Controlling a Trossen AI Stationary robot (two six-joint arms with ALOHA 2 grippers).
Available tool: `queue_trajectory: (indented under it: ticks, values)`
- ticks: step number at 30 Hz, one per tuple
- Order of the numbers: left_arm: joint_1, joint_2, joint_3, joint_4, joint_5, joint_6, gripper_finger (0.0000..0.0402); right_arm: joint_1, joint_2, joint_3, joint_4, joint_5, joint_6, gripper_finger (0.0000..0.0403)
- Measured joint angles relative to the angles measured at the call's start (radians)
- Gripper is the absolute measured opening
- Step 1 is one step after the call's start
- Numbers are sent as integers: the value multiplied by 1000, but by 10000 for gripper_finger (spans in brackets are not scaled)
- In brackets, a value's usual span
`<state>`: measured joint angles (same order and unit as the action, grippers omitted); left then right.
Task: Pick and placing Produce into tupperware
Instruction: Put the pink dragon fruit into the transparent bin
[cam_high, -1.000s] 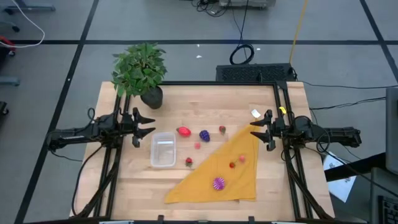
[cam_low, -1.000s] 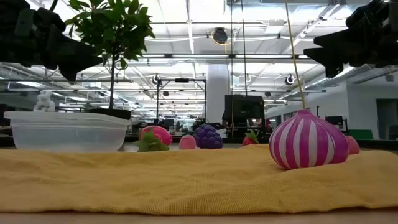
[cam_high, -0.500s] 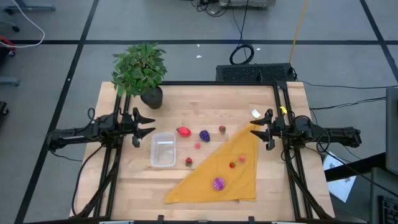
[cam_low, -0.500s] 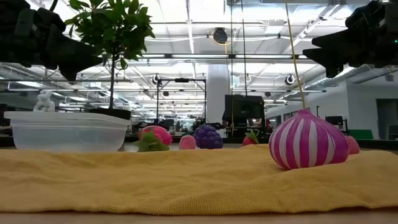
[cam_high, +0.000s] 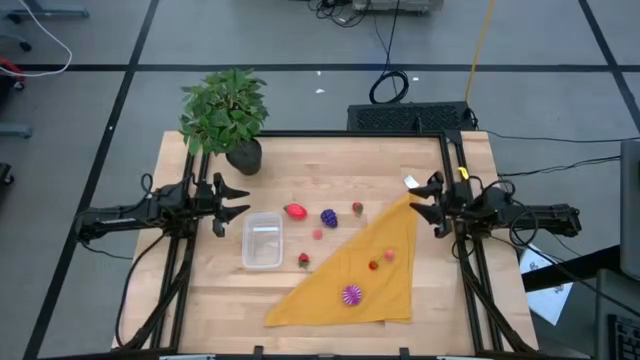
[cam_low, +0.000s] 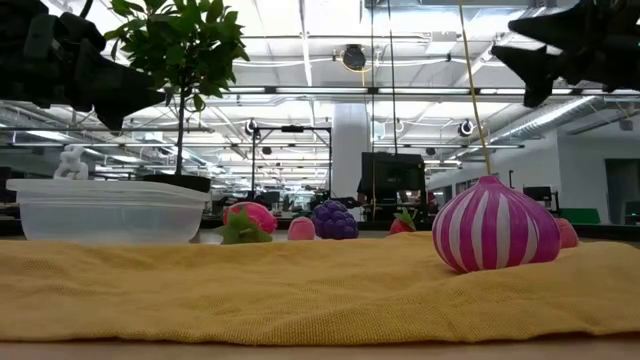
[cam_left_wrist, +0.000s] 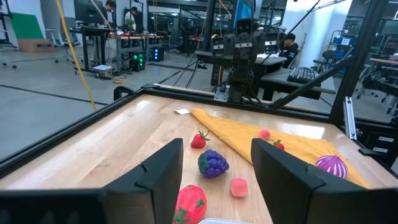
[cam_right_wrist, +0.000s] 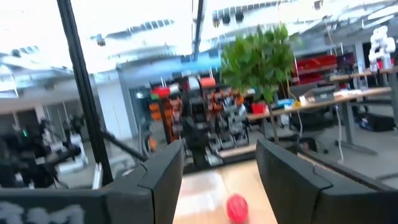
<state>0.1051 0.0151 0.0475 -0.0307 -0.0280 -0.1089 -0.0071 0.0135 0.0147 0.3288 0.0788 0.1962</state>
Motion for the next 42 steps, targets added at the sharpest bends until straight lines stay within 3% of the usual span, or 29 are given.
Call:
queue_trajectory:
  ticks: [11, 19, 27, 31, 34, 38, 42]
  values:
    - [0, 0, 0, 1, 0, 0, 196, 2, 0, 0, 24, -2, 28, 192]
    - [0, 0, 0, 55, -50, -12, 196, 3, 0, 0, 284, -5, 151, 192]
    - [-2, 0, 22, 55, 38, -111, 196, 25, 54, 0, 348, -31, 179, 192]
    - [-9, 8, 122, 54, 45, -39, 195, 78, 129, 42, 361, -66, 70, 192]
    - [-21, 50, 262, -34, -3, 42, 192, 120, 216, 119, 327, -110, -38, 192]
    - [-37, 180, 488, -301, -180, 113, 180, 172, 360, 318, 199, -121, -181, 192]
    - [-48, 355, 692, -590, -306, 46, 165, 213, 567, 565, -52, -85, -261, 192]
